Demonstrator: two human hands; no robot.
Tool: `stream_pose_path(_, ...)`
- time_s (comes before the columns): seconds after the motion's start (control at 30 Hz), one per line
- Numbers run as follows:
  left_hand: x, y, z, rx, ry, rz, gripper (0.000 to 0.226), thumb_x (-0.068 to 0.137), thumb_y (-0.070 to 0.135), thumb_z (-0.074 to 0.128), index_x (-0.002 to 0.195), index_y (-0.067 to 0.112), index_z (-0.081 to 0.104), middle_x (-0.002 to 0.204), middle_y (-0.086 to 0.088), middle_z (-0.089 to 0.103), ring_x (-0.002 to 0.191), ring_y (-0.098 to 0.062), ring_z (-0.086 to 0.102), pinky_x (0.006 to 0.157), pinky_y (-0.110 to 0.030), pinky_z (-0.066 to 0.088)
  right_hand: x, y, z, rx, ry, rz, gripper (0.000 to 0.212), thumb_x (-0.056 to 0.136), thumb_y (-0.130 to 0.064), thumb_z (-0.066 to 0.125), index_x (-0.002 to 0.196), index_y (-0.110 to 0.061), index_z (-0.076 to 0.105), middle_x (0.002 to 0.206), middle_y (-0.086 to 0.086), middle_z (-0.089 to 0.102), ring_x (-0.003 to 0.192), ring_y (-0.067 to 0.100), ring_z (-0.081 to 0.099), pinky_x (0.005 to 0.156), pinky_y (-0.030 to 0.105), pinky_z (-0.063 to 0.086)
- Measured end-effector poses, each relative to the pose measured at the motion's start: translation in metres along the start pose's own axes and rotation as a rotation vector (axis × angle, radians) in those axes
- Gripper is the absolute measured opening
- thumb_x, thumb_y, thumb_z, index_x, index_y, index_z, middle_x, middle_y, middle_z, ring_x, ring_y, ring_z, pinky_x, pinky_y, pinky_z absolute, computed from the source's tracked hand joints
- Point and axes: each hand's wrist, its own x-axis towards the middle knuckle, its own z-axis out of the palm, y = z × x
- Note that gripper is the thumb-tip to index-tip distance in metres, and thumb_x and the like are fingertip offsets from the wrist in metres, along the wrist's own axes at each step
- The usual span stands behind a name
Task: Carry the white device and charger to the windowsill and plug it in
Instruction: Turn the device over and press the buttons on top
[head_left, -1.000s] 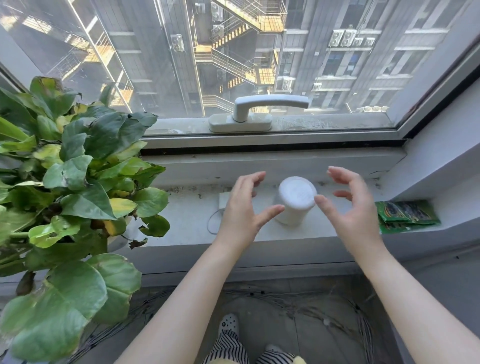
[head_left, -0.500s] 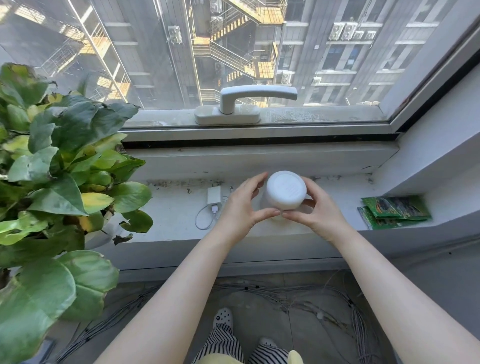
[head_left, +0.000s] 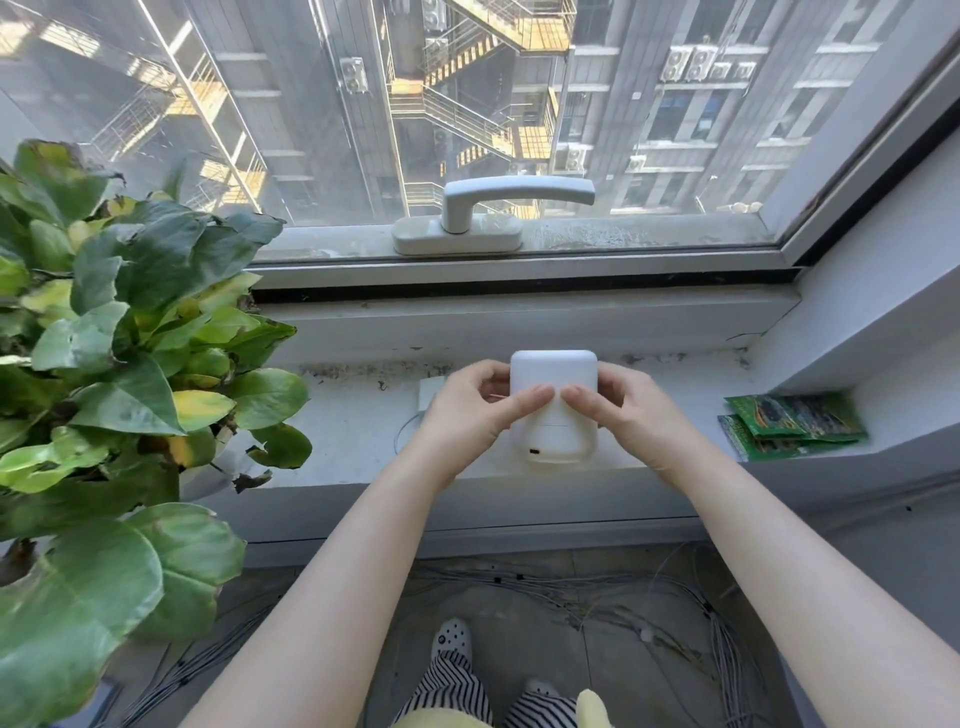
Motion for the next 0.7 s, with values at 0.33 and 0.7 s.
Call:
stream_pose_path(0.33, -0.011, 0.017, -0.012, -0.332, -0.082, -0.349, 0.066, 0.077, 0.053, 0.065, 0.116, 0.0, 0.062, 0.106, -0.02, 0.073, 0.089, -0.026, 0.073, 0.08, -0.034, 0.058, -0.021, -0.009, -0.002, 0.161, -0.247, -0.039, 0.105, 0.056, -0.065, 0.077, 0.146, -0.032, 0.033, 0.144, -0.012, 0.05, 0.132, 0.006, 0.047, 0.101, 0.029, 0.045)
stream_pose_path(0.7, -0.017, 0.018, -0.014, -0.079, 0.008, -0.152, 0.061, 0.077, 0.061, 0.06, 0.12, 0.018, 0.063, 0.117, 0.002, 0.071, 0.107, -0.017, 0.067, 0.1, -0.038, 0.05, -0.02, -0.008, -0.007, 0.17, -0.227, -0.012, 0.08, 0.066, -0.034, 0.077, 0.139, -0.031, 0.046, 0.133, -0.002, 0.062, 0.123, 0.019, 0.057, 0.098, 0.038, 0.047)
